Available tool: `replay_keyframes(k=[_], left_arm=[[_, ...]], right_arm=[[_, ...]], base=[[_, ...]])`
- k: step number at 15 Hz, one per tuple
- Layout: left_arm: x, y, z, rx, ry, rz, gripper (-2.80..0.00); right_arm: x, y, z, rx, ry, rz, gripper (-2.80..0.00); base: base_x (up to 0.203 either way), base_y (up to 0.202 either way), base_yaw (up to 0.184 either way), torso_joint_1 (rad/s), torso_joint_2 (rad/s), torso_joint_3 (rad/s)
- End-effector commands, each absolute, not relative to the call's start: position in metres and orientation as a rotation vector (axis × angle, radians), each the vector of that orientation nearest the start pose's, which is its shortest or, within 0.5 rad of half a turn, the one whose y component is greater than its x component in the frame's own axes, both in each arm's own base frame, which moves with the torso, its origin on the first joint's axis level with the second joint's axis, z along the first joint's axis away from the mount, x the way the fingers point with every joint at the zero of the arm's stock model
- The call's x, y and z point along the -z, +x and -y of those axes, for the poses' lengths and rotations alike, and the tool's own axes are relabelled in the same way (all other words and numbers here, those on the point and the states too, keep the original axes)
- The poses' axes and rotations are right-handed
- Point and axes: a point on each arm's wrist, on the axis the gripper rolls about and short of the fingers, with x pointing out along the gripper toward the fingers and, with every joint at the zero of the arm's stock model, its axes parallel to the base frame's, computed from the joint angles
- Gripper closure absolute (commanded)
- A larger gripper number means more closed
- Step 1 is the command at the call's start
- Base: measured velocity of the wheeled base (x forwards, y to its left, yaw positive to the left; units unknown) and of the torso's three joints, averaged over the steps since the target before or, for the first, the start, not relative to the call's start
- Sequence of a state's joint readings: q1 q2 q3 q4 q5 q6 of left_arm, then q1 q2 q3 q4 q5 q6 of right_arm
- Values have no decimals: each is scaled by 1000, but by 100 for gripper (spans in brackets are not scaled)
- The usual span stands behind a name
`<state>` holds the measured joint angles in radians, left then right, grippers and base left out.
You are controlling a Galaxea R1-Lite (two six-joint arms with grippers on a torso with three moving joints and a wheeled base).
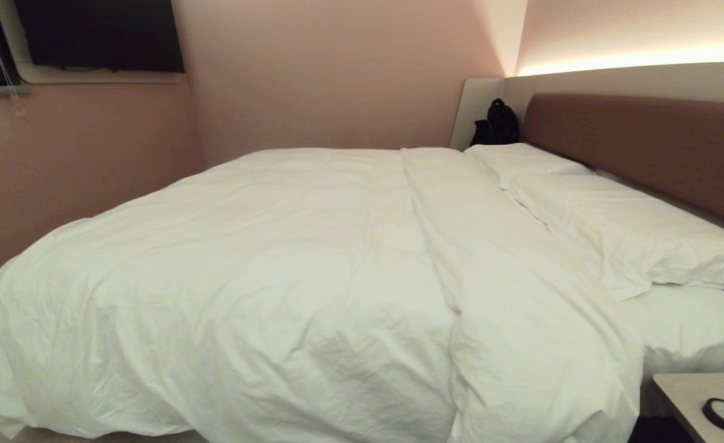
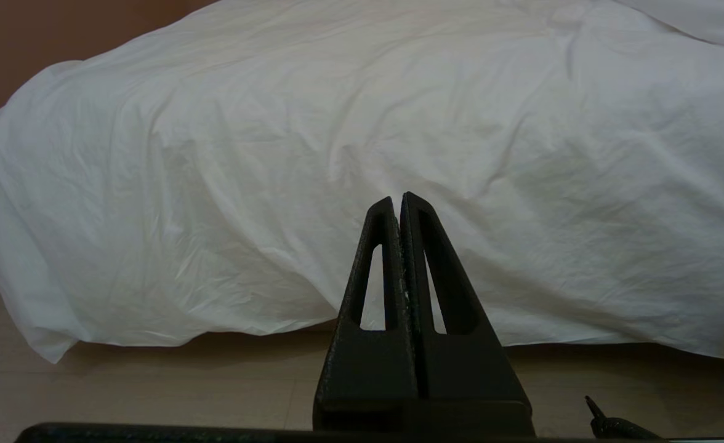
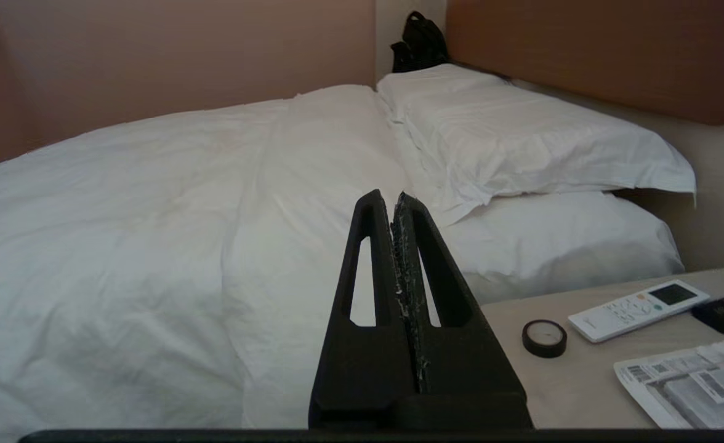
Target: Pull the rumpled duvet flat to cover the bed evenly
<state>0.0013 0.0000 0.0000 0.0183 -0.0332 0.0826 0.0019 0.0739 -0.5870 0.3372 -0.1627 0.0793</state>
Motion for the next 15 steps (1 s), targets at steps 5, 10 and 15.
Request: replay_keyframes(k=[5, 10, 15], left_arm=[[-74, -23, 1, 33, 83, -17, 0], [-74, -23, 1, 33, 83, -17, 0], [-74, -23, 1, 33, 83, -17, 0]], right_arm=[[-146, -58, 2, 71, -9, 180, 0], [-111, -36, 1, 47, -61, 115, 0], [-89, -28, 1, 18, -64, 36, 0]], base=[[0, 0, 0, 0, 0, 0], [0, 0, 0, 0, 0, 0], [0, 0, 0, 0, 0, 0]])
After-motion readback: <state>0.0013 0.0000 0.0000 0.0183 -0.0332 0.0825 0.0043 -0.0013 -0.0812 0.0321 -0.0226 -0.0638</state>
